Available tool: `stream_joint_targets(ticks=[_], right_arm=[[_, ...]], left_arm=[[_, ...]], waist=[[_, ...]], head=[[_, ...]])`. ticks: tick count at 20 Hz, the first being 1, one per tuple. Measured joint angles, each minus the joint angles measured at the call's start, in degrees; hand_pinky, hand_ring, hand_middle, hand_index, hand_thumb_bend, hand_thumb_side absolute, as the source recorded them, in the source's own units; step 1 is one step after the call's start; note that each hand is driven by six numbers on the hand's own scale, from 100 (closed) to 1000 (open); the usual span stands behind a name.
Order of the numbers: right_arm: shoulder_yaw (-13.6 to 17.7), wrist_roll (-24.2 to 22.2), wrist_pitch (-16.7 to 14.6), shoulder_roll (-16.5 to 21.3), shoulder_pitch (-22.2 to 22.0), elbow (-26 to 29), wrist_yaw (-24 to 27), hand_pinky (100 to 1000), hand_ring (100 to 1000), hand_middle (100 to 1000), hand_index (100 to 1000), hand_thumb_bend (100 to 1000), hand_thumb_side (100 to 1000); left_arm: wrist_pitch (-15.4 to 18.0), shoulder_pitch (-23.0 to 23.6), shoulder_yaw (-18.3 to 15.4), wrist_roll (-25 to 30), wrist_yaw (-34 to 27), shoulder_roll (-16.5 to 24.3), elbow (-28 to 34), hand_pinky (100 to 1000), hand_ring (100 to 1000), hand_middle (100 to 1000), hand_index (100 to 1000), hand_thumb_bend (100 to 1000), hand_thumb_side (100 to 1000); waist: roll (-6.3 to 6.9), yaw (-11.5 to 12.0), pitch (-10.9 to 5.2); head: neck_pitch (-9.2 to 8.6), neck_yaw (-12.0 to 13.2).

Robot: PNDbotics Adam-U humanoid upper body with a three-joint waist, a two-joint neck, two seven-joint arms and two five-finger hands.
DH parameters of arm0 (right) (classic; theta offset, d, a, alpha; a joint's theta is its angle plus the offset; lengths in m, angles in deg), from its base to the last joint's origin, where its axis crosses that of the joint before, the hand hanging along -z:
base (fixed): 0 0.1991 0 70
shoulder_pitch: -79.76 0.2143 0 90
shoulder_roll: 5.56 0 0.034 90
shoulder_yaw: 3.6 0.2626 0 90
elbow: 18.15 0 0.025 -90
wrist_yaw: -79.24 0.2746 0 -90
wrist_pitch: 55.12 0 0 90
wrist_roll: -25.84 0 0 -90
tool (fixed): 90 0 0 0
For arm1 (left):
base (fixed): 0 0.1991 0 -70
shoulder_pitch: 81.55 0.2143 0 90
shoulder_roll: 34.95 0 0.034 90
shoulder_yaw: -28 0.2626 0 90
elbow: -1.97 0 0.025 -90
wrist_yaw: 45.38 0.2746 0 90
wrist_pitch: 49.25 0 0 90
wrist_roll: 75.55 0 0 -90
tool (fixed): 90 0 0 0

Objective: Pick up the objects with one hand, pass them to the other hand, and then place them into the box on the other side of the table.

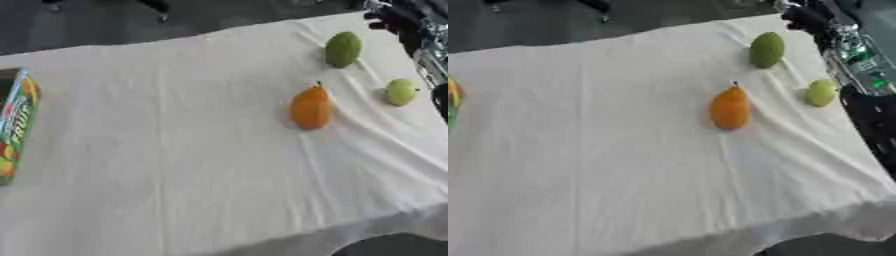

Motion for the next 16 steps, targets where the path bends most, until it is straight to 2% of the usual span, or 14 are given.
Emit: stream_joint_targets(ticks=[5,10,16], right_arm=[[-1.58,-10.74,1.67,4.91,0.08,3.64,-13.49,864,838,841,928,429,358],[-0.86,-22.14,-0.11,7.97,0.42,3.42,-27.76,878,858,853,912,457,290],[1.36,-28.21,-2.61,10.24,0.10,-0.14,-34.75,886,873,864,913,481,237]], left_arm=[[-0.23,0.00,0.02,0.23,0.01,0.32,-0.01,725,814,840,903,789,582],[-0.46,0.00,0.03,0.46,0.19,0.50,-0.02,724,814,840,901,789,580],[-0.58,0.01,0.03,0.59,0.24,1.01,-0.03,724,813,838,900,789,580]], waist=[[-0.42,0.01,0.00],[-0.46,0.01,0.00],[-0.65,-0.04,0.00]], head=[[0.04,0.01],[0.05,-0.08],[0.05,-0.89]])
